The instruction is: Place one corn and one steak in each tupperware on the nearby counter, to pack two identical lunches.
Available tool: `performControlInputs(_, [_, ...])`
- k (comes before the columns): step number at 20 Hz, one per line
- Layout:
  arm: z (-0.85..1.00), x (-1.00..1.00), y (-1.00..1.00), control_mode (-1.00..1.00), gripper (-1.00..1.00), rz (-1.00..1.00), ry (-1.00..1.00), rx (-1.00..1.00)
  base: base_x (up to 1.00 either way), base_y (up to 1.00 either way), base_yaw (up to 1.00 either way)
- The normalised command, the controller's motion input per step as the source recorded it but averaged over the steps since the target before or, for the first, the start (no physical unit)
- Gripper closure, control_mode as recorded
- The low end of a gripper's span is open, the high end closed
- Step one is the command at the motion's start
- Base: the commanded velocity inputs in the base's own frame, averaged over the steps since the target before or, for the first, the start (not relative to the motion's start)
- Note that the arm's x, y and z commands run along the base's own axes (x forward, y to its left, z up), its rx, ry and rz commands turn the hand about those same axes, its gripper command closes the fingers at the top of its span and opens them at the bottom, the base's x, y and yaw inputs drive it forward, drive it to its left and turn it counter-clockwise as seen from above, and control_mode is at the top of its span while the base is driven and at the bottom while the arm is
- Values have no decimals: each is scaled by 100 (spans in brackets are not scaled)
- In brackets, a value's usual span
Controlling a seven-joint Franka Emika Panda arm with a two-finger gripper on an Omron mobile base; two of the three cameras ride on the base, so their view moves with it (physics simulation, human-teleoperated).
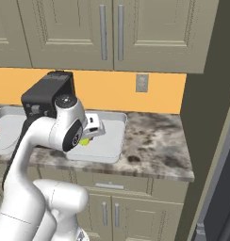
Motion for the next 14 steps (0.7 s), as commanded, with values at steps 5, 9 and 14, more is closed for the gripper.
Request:
performControlInputs(5, [-42,51,0,-100,100,-1,0,0,0,0,0])
performControlInputs(9, [-41,49,0,-100,100,0,0,0,0,0,0])
performControlInputs(14, [-37,48,0,-100,100,0,0,0,0,0,0])
